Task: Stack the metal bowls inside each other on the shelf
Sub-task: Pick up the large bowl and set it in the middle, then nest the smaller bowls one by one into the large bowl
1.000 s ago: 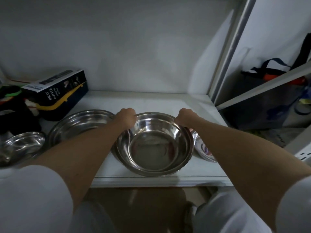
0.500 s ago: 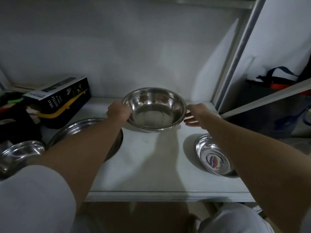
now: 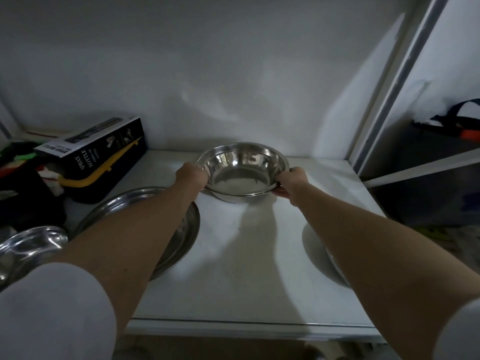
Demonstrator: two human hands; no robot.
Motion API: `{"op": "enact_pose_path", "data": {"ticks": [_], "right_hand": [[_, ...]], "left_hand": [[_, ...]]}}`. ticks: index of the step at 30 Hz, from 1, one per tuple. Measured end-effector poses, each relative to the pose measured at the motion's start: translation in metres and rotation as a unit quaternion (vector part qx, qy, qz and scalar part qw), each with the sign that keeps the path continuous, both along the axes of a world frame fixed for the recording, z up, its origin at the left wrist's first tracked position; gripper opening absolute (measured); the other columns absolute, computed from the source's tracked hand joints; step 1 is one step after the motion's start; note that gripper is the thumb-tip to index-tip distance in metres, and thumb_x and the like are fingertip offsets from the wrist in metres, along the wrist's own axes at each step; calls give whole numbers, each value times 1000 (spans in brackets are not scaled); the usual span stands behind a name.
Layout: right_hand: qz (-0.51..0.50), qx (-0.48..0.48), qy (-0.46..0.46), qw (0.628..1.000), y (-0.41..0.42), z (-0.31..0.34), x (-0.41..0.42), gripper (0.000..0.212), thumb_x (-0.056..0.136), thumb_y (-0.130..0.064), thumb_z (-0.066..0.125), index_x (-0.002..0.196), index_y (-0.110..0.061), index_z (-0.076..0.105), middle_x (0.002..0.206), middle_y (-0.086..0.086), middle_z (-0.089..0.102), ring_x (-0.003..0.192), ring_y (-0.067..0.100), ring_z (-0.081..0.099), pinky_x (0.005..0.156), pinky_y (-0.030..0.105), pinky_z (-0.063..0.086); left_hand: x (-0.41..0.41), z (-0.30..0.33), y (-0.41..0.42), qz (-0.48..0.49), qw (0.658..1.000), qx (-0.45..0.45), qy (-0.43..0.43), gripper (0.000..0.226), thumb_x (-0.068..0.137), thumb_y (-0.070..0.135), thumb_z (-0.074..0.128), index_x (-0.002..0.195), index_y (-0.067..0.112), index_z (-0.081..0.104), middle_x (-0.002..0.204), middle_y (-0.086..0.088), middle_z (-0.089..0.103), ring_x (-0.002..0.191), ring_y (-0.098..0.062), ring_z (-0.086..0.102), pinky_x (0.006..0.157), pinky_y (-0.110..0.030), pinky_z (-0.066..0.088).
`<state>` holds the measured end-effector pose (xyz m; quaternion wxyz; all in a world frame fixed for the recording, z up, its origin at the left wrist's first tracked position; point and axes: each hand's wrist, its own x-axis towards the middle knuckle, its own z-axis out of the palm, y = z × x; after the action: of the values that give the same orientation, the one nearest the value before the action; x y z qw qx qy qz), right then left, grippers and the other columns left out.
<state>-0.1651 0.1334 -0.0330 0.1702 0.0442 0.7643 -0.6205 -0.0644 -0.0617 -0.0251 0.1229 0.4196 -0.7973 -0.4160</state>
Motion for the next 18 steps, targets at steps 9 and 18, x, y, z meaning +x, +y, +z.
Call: {"op": "enact_pose_path", "data": {"ticks": [9, 18], "right_hand": [[-75, 254, 234, 936, 2, 5, 28, 39, 86, -12, 51, 123, 1, 49, 127, 22, 51, 118, 40, 47, 100, 43, 39], [275, 346, 374, 816, -66, 40, 144, 36, 94, -35, 45, 92, -8, 69, 84, 13, 65, 87, 32, 67, 76, 35, 52]], "left_hand": [[29, 3, -25, -50, 966, -201, -156, 37, 95, 18, 38, 117, -1, 61, 126, -20, 61, 118, -36, 56, 97, -40, 43], [103, -11, -108, -59, 952, -172, -248, 50, 82, 33, 41, 127, 17, 56, 143, -13, 48, 127, -39, 46, 108, -51, 36]]}}
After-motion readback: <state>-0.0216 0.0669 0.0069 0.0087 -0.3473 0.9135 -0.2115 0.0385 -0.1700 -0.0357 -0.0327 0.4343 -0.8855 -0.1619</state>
